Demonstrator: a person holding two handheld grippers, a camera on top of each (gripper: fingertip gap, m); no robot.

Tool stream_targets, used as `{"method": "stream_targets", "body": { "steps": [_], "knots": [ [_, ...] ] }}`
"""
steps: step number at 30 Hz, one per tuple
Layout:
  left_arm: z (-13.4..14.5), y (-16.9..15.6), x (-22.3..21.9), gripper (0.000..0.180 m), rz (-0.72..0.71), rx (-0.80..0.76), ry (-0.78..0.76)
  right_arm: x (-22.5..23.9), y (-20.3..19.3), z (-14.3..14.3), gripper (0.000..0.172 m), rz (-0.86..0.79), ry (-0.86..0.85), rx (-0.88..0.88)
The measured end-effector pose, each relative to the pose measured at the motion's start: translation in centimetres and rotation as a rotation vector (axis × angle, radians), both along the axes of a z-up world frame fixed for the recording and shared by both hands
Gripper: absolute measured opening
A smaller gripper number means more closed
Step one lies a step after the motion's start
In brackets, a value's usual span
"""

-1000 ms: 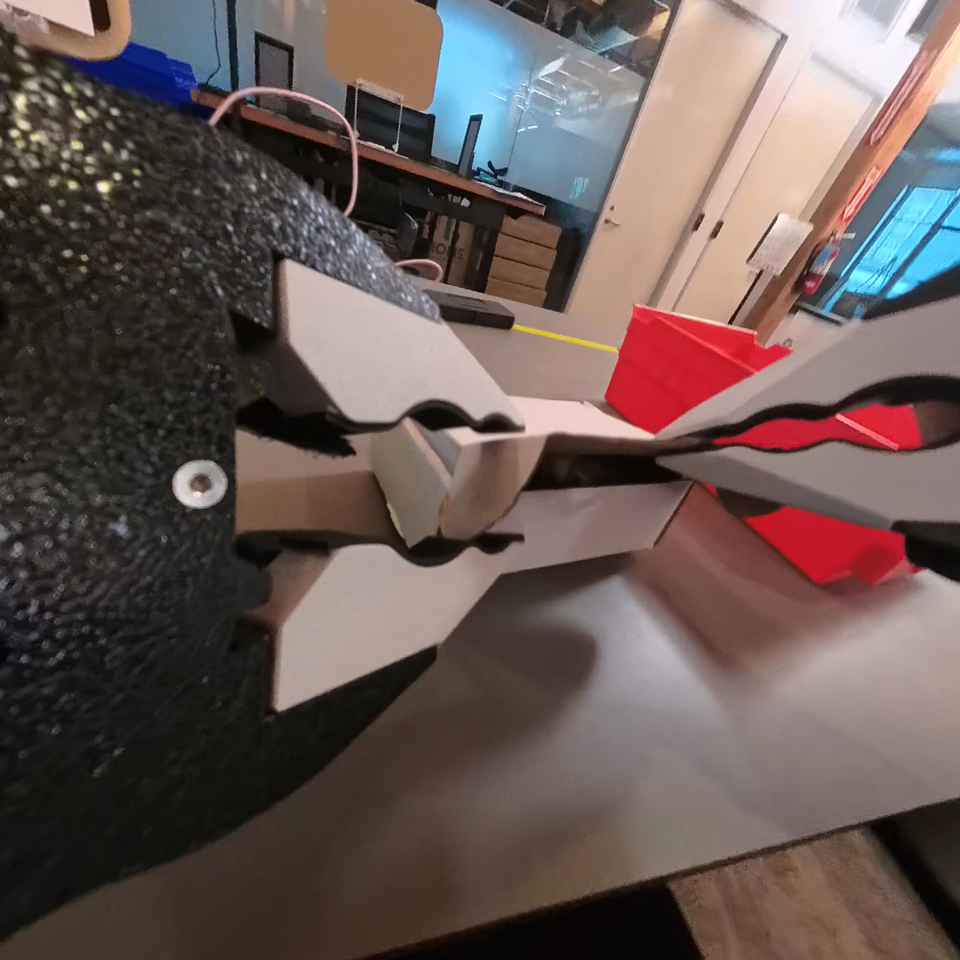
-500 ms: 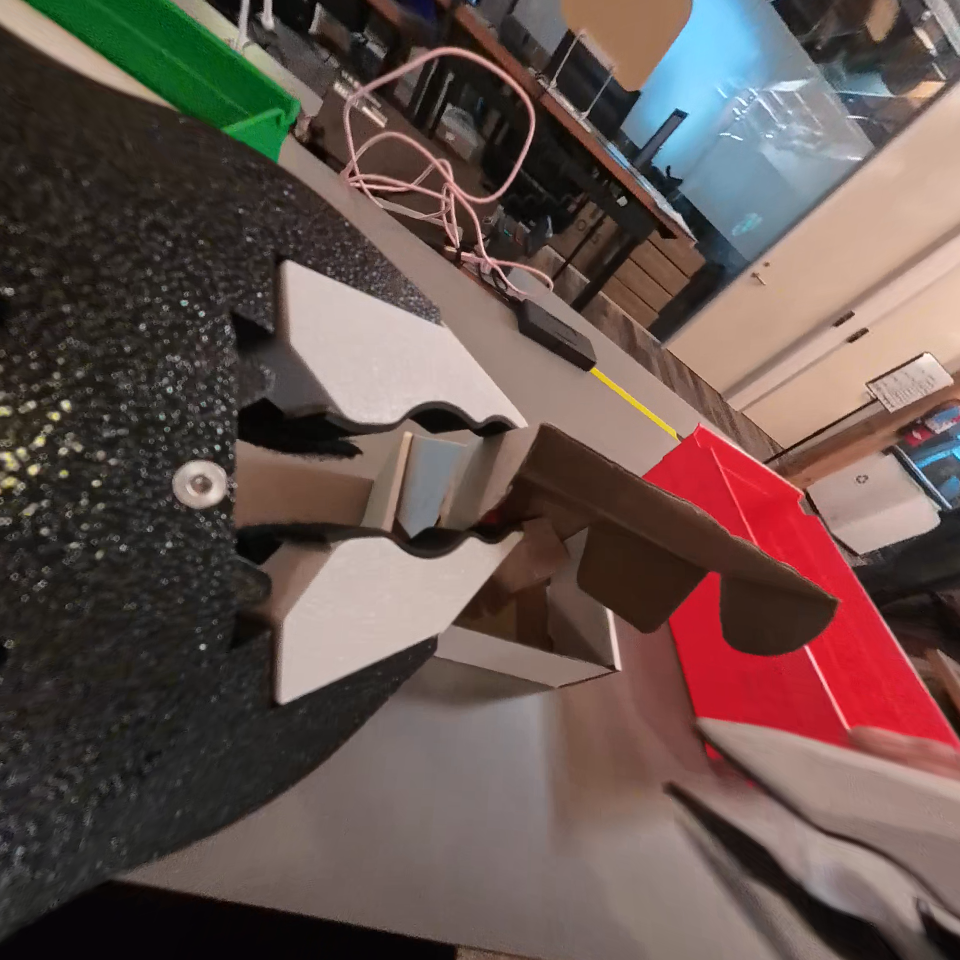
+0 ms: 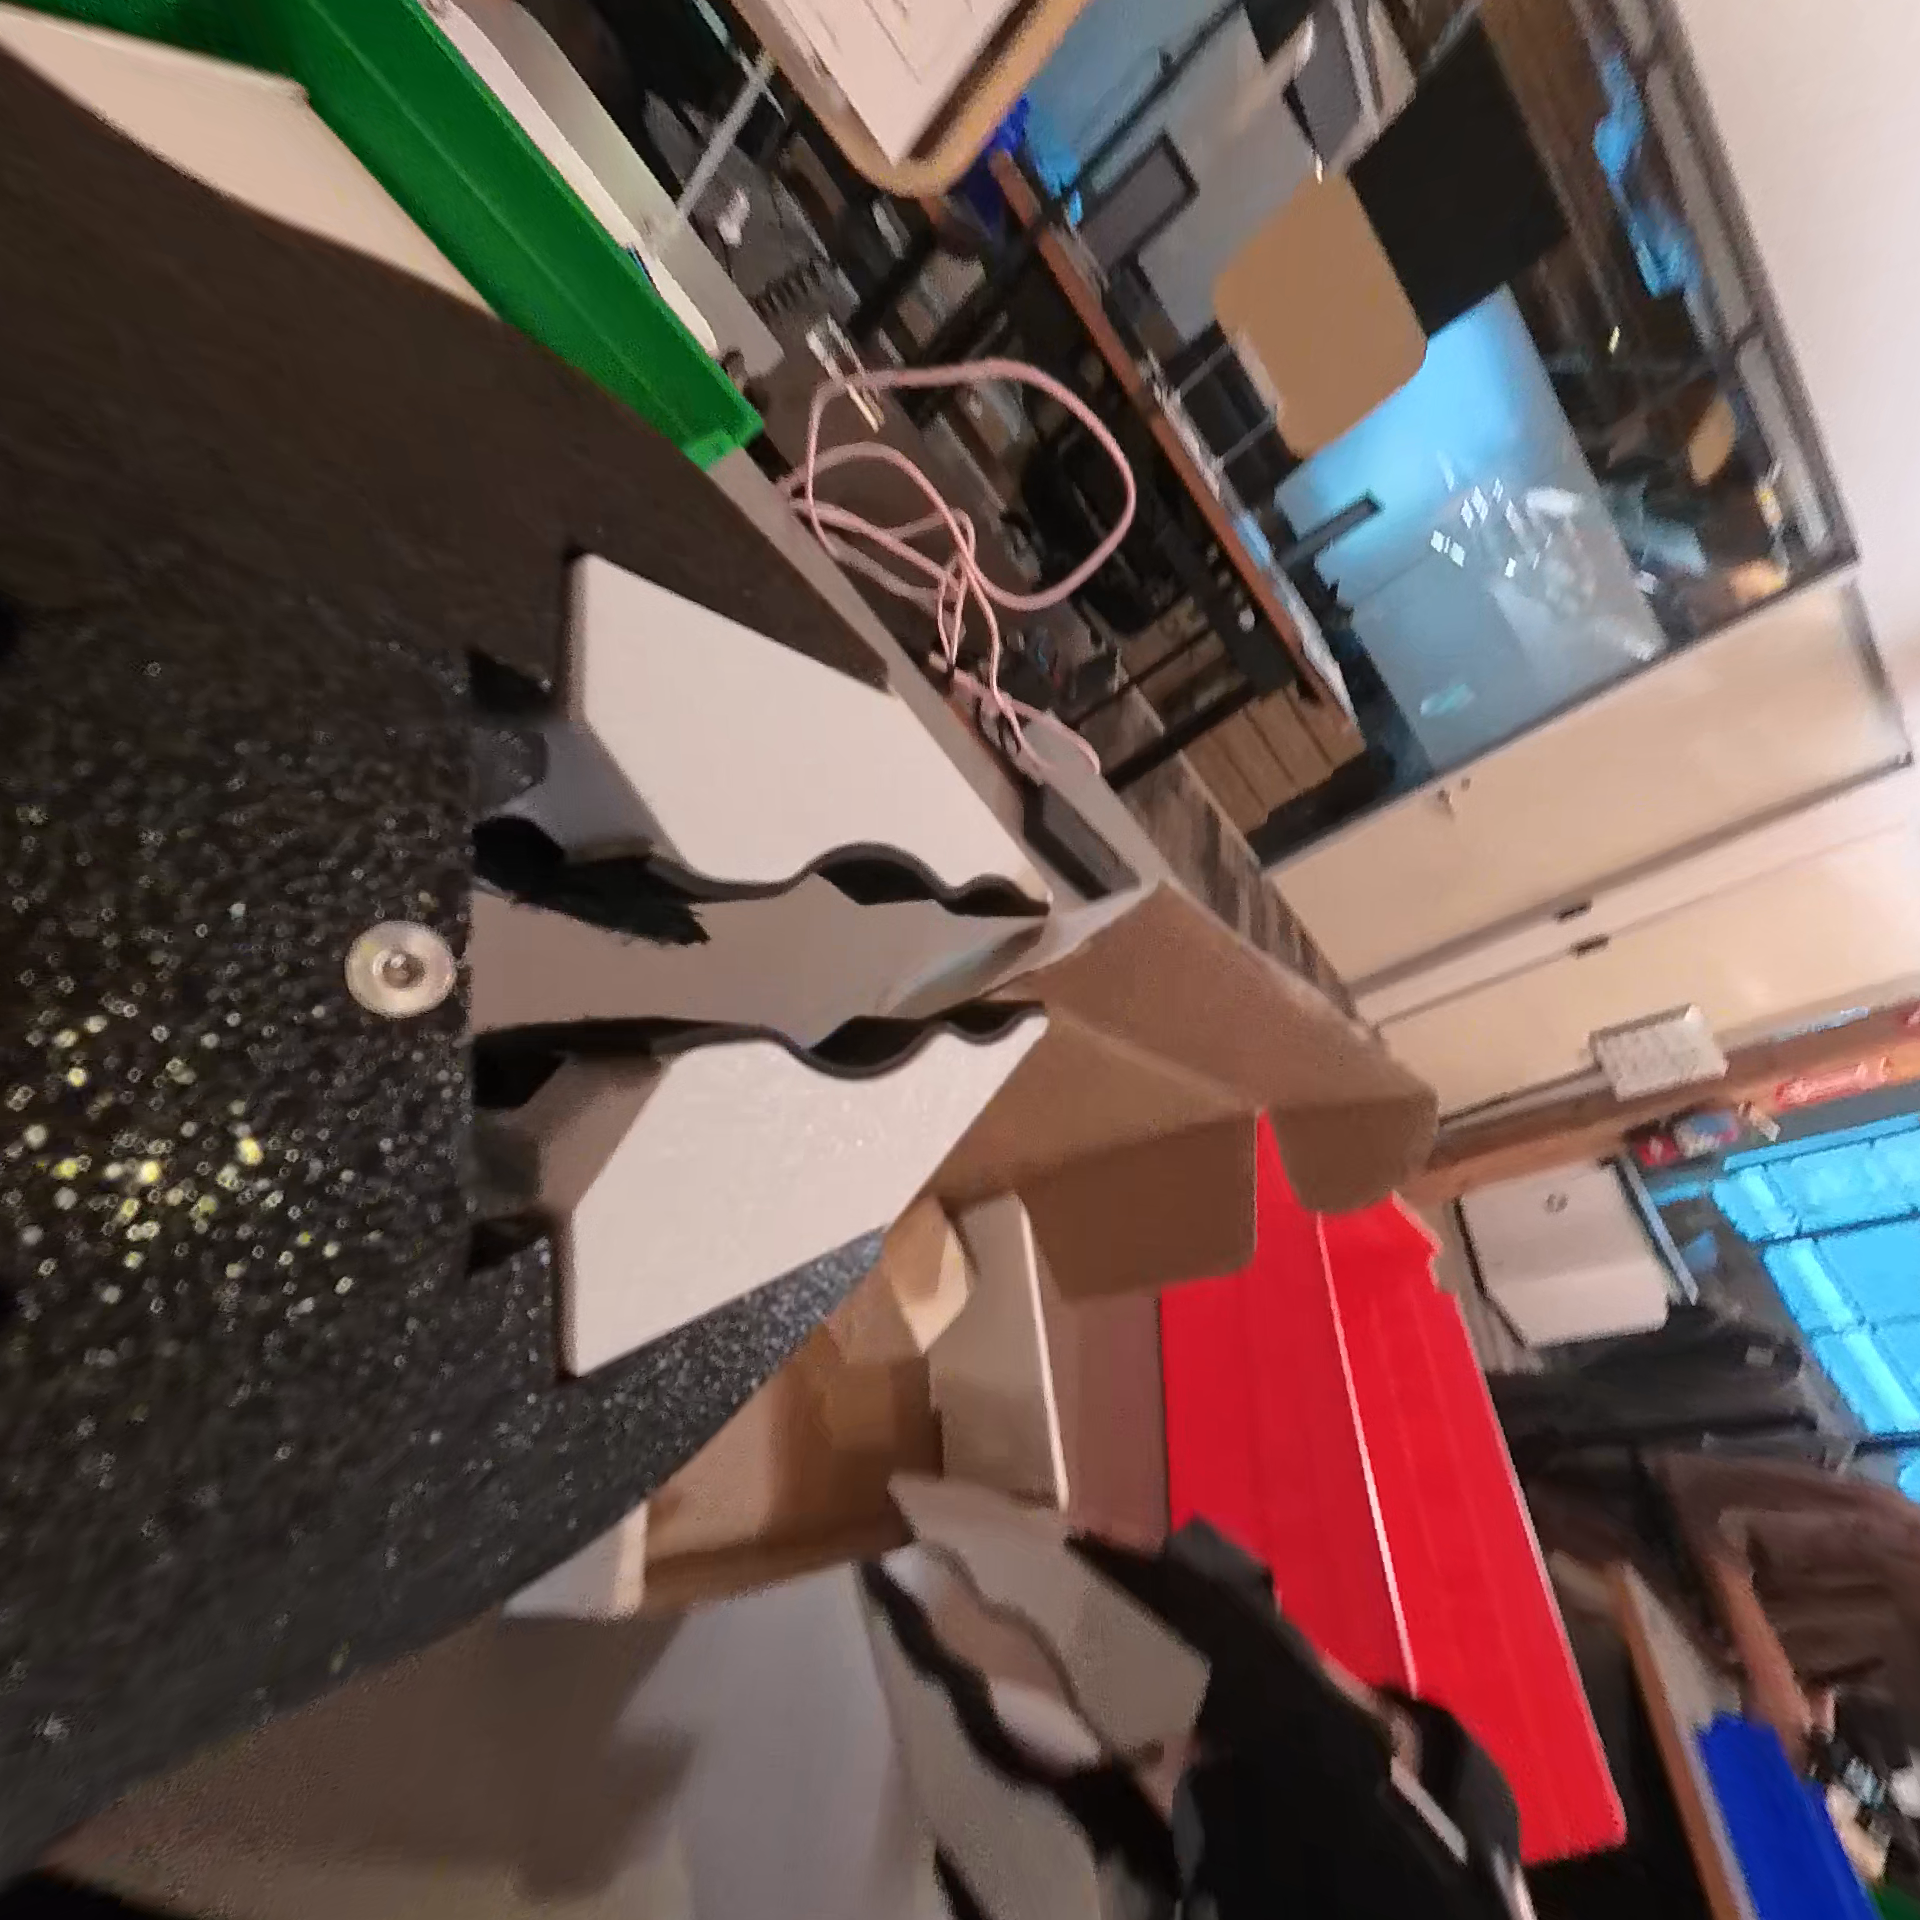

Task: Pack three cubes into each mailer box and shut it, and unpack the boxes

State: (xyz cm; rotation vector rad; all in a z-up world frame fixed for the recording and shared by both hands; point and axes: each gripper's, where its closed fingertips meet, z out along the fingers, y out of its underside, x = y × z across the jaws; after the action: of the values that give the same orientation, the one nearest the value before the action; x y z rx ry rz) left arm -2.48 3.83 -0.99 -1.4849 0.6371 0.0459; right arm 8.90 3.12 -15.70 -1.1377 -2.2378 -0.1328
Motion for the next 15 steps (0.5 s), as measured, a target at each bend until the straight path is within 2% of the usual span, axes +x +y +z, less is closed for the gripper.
{"method": "stream_targets", "body": {
  "steps": [2, 5, 9, 10, 13, 15],
  "knots": [
    [0.0, 0.6, -1.3, 0.018, 0.049, 0.015, -0.026, 0.1, -0.6, 0.0, 0.012, 0.005, -0.001, -0.039],
    [-1.7, 1.8, -2.5, 0.022, 0.106, -0.050, -0.031, 0.4, -1.2, 0.0, 0.011, 0.004, -0.014, -0.067],
    [-5.1, 3.0, -3.8, 0.000, 0.201, -0.204, 0.032, 0.9, -1.5, 0.0, 0.010, -0.001, -0.026, -0.102],
    [-5.5, 3.2, -4.0, 0.000, 0.213, -0.216, 0.040, 1.1, -1.5, 0.0, 0.010, -0.001, -0.027, -0.108],
    [-5.8, 3.4, -3.9, 0.000, 0.204, -0.226, 0.020, 1.4, -1.5, 0.0, 0.010, -0.012, -0.024, -0.132],
    [-4.9, 3.3, -3.7, 0.001, 0.202, -0.184, 0.007, 1.4, -1.5, 0.0, 0.010, -0.015, -0.023, -0.140]
  ]
}}
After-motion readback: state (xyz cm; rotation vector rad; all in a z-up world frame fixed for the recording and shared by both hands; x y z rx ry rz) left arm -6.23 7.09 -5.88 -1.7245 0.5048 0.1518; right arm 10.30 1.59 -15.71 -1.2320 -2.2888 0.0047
